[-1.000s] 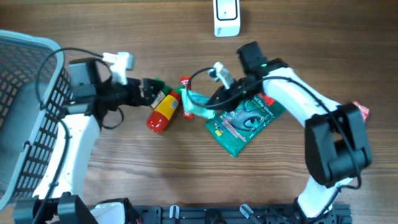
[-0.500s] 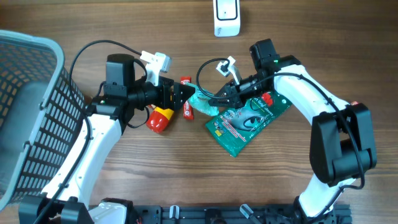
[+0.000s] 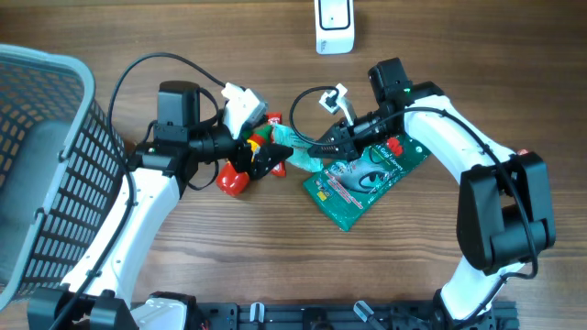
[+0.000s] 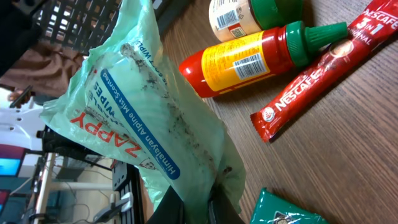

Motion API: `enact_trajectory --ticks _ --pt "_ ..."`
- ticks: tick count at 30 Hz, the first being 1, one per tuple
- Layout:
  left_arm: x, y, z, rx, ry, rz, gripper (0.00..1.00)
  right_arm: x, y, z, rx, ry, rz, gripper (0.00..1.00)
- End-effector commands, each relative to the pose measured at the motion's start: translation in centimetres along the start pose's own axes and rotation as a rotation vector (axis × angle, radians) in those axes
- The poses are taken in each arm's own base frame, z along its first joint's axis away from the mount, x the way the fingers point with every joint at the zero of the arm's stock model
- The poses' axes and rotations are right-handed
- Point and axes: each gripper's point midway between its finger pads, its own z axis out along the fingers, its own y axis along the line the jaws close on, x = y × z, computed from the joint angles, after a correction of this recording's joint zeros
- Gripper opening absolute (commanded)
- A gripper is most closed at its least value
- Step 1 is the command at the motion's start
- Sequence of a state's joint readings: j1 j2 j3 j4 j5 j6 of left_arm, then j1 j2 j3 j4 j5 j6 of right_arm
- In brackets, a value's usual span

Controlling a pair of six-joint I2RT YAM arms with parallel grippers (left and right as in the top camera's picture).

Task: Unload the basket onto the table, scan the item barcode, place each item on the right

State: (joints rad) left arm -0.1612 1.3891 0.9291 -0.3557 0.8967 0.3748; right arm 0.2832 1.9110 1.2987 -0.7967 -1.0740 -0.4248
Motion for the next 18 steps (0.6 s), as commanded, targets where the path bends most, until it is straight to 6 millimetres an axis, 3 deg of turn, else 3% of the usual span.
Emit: enact_trajectory --ticks 1,4,11,14,16,18 --pt "-0.5 -1.5 -0.2 0.086 -0.027 0.001 1.00 -1.0 1.4 -0.4 -0.039 -0.034 -0.054 0.04" --pt "0.6 -2.1 -0.2 0.111 -0.001 0.092 1.00 -1.0 1.4 -0.4 -0.039 -0.034 -0.053 0.04" --pt "2.1 1.5 2.0 0.045 0.039 0.129 0.98 -0.6 1.6 -0.4 -0.048 -0.023 -0.053 0.04" --pt "2.6 1.6 2.6 0.078 0.037 0.111 0.96 -0.5 1.6 -0.4 -0.049 -0.022 -0.049 0.04" --pt "2.6 1.6 2.6 0.078 0.037 0.111 0.92 -0.5 1.6 -0.4 -0.049 -0.023 -0.051 0.04" --pt "2.6 1.6 2.6 0.078 0.038 0.111 0.78 -0.6 1.6 -0.4 -0.048 -0.023 -0.052 0.04"
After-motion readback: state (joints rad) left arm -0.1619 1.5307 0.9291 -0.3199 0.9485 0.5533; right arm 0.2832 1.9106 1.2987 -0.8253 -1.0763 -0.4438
